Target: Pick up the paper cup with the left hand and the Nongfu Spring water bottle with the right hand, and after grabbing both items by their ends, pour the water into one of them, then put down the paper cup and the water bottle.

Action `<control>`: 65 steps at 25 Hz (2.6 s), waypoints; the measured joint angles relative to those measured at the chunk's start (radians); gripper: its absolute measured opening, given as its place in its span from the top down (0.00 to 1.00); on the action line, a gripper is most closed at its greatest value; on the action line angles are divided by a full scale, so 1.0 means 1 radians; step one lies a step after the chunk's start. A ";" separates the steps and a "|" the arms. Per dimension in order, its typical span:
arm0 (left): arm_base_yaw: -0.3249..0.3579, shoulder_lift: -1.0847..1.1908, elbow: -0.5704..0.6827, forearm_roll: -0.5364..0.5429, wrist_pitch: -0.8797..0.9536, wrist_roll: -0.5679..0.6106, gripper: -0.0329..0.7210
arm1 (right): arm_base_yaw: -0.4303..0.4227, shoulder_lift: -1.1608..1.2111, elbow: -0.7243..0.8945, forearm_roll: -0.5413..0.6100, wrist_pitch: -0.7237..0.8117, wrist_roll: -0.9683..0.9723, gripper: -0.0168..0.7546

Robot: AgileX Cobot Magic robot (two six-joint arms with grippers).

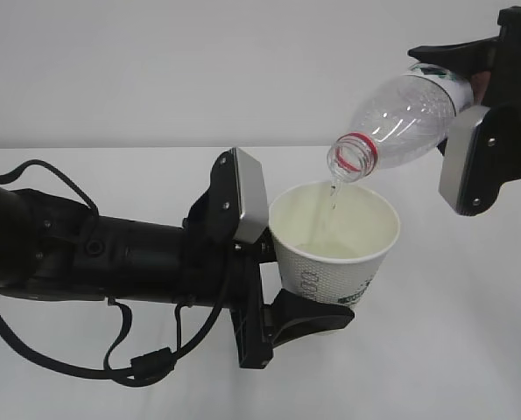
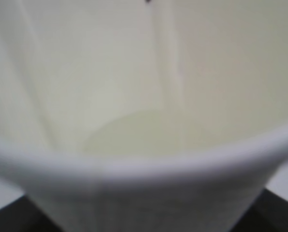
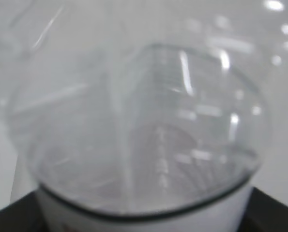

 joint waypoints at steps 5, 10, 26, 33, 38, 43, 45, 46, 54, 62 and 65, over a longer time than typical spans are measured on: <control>0.000 0.000 0.000 0.000 0.000 0.000 0.25 | 0.000 0.000 0.000 0.000 -0.002 -0.001 0.36; 0.000 0.000 0.000 0.000 0.000 0.000 0.25 | 0.000 0.000 0.000 0.000 -0.004 -0.002 0.36; 0.000 0.000 0.000 0.000 0.001 0.000 0.25 | 0.000 0.000 0.000 0.001 -0.004 -0.002 0.36; 0.000 0.000 0.000 0.000 0.001 0.000 0.25 | 0.000 0.000 0.000 0.002 -0.006 -0.003 0.36; 0.000 0.000 0.000 0.000 0.001 0.000 0.25 | 0.000 0.000 0.000 0.002 -0.011 -0.003 0.36; 0.000 0.000 0.000 0.000 0.001 0.000 0.25 | 0.000 0.000 0.000 0.002 -0.014 -0.003 0.36; 0.000 0.000 0.000 0.000 0.001 0.000 0.25 | 0.000 0.000 0.000 0.002 -0.015 -0.005 0.36; 0.000 0.000 0.000 0.000 0.001 0.000 0.25 | 0.000 0.000 0.000 0.002 -0.015 -0.007 0.36; 0.000 0.000 0.000 0.004 0.001 0.000 0.25 | 0.000 0.000 0.000 0.005 -0.020 -0.011 0.36; 0.000 0.000 0.000 0.004 0.001 0.000 0.25 | 0.000 0.000 0.000 0.005 -0.024 -0.017 0.36; 0.000 0.000 0.000 0.004 0.001 0.000 0.25 | 0.000 0.000 0.000 0.005 -0.026 -0.019 0.36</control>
